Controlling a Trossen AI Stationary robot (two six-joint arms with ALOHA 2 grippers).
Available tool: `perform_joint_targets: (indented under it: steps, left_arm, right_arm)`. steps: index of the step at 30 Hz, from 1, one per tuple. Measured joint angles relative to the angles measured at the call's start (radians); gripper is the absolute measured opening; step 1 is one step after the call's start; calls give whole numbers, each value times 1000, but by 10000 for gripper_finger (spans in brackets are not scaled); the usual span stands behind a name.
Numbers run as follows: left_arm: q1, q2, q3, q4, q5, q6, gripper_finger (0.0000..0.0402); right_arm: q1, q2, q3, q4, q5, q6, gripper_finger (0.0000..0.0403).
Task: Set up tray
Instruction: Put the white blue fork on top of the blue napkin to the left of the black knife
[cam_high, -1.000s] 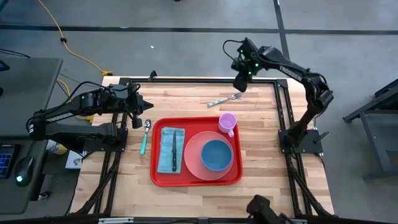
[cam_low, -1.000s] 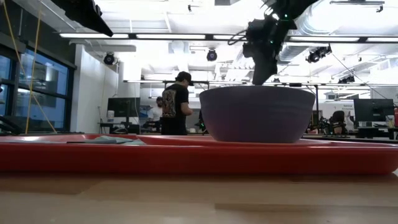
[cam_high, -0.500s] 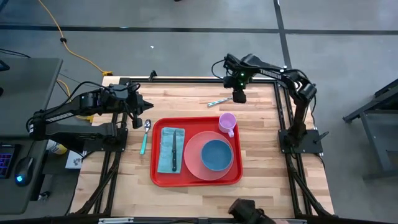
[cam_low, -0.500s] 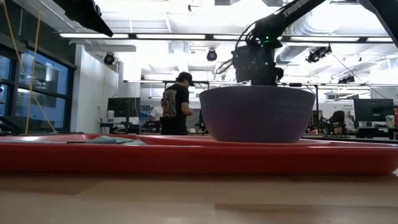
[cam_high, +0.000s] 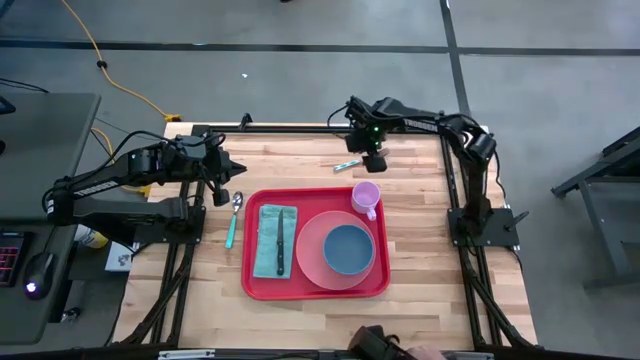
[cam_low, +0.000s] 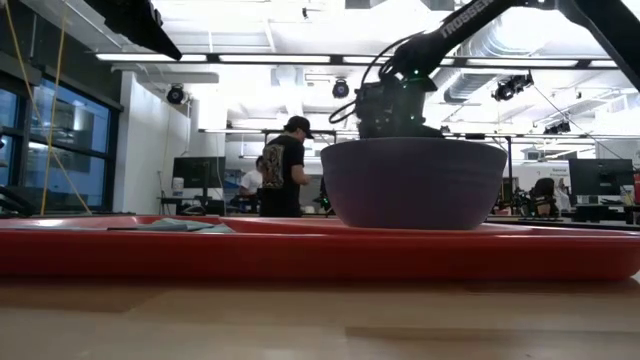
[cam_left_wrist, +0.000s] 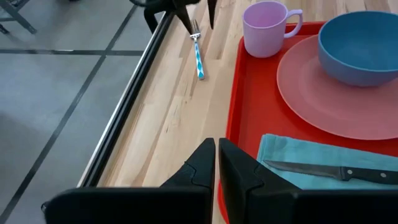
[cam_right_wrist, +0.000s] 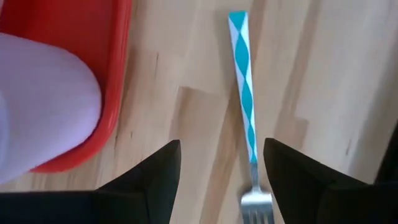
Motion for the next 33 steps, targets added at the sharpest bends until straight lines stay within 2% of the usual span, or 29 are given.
perform_joint_targets:
  steps: [5, 11, 23, 33]
  left_arm:
    - [0, 0, 0, -1, -1, 0, 53]
    - [0, 0, 0, -2, -4, 0, 53]
    - [0, 0, 0, -2, -3, 0, 53]
    - [0, 0, 0, -3, -3, 0, 53]
  right_arm:
    - [11, 44, 0, 26, -26, -2, 208]
    - [8, 83, -2, 56, 3, 8, 208]
    - [-67, 85, -2, 92, 17, 5, 208]
    - [-90, 85, -2, 70, -27, -32, 208]
